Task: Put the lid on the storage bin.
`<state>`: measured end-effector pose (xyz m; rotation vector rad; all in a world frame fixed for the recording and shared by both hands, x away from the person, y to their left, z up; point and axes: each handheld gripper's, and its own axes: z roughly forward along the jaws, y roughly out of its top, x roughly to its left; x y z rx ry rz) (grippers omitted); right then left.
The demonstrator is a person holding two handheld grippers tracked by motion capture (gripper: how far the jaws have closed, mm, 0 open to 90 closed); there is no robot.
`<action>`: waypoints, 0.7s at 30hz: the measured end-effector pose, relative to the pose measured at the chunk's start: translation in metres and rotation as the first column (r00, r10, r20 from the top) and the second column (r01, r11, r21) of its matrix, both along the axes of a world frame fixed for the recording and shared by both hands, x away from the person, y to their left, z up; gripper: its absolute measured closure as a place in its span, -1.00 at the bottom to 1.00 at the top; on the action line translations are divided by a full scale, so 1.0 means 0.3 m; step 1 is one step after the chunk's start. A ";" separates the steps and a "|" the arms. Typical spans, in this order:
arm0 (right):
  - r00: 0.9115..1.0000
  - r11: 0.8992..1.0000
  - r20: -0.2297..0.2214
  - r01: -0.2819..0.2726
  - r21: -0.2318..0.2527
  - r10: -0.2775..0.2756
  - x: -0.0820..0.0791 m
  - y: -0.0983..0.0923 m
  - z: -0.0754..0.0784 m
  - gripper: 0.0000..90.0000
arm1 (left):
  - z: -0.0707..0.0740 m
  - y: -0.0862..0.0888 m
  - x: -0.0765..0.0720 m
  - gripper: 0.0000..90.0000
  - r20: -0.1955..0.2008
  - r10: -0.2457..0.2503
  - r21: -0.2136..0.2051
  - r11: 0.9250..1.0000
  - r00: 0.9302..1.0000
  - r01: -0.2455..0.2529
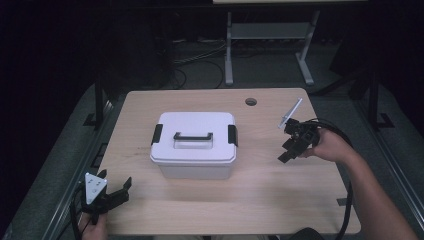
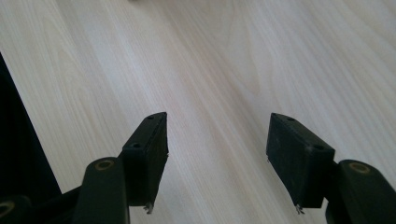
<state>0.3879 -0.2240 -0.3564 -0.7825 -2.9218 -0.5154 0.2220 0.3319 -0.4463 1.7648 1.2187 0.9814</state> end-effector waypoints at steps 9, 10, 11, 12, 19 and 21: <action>1.000 1.000 -0.016 0.019 0.012 -0.019 -0.017 -0.032 -0.040 -0.16 | 0.000 -0.002 0.000 -0.67 0.000 0.000 0.001 1.000 1.000 0.000; 1.000 1.000 -0.018 0.021 0.012 -0.020 -0.018 -0.035 -0.046 -0.16 | 0.000 -0.002 -0.001 -0.67 0.000 -0.001 0.002 1.000 1.000 0.001; 1.000 1.000 -0.021 0.023 0.011 -0.022 -0.019 -0.038 -0.051 -0.16 | 0.001 -0.002 -0.001 -0.67 -0.001 -0.001 0.003 1.000 1.000 0.001; 1.000 1.000 -0.023 0.021 0.013 -0.021 -0.020 -0.039 -0.056 -0.16 | 0.000 -0.003 -0.001 -0.67 0.001 -0.001 0.003 1.000 1.000 0.001; 0.999 0.999 -0.037 0.034 0.018 -0.033 -0.030 -0.055 -0.086 -0.17 | 0.001 -0.003 -0.001 -0.67 -0.001 -0.001 0.005 1.000 1.000 0.001; 0.999 0.999 -0.039 0.035 0.020 -0.034 -0.034 -0.059 -0.092 -0.17 | 0.002 -0.004 -0.002 -0.67 -0.001 -0.003 0.007 1.000 1.000 0.003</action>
